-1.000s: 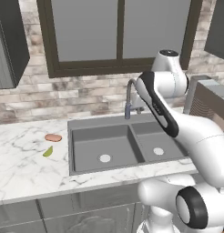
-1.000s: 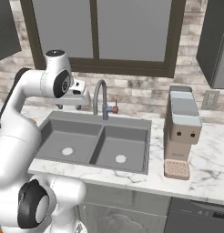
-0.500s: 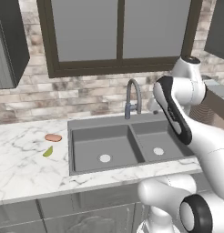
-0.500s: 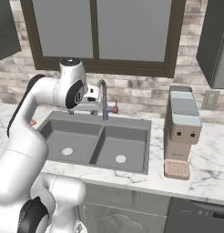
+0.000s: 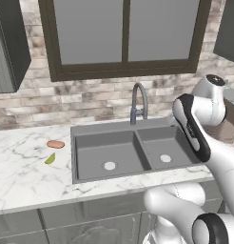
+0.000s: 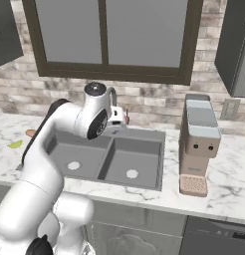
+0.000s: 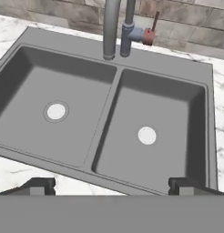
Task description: Turn on the sink faucet. Then move the lemon wedge from the counter to the sink. Turn off the sink. Move the vegetable from the sink to the pot next to the stove. Finally move the pot to the rear left burner.
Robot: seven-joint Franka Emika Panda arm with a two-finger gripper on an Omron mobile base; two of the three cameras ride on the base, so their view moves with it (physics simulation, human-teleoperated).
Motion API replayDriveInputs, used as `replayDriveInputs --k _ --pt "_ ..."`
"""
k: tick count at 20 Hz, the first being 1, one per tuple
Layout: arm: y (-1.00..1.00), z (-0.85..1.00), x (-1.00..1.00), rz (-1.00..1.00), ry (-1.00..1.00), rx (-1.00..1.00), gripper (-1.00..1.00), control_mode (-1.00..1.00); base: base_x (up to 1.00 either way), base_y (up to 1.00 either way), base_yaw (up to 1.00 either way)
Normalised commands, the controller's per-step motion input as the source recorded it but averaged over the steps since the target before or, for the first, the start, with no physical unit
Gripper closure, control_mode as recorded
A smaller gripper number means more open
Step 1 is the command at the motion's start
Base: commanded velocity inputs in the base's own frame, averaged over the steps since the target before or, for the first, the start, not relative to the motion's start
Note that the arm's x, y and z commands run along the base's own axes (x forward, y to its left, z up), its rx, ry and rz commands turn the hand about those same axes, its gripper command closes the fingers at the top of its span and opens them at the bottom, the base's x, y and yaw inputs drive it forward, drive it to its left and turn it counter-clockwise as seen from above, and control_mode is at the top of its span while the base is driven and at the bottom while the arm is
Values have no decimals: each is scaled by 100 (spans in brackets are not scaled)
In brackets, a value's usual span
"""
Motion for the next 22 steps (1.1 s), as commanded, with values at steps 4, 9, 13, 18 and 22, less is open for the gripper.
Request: replayDriveInputs --k 4,9,13,18,22 --pt "-25 -27 20 11 -18 0 -100 -100 0 0 0" --pt "-18 -10 23 12 -8 0 -100 -100 0 0 0" --pt "-8 -10 45 7 -11 0 -100 -100 0 0 0" --pt "0 -9 59 2 -11 1 -100 -100 0 0 0" --pt "-20 -6 25 3 -2 1 -100 -100 0 0 0"
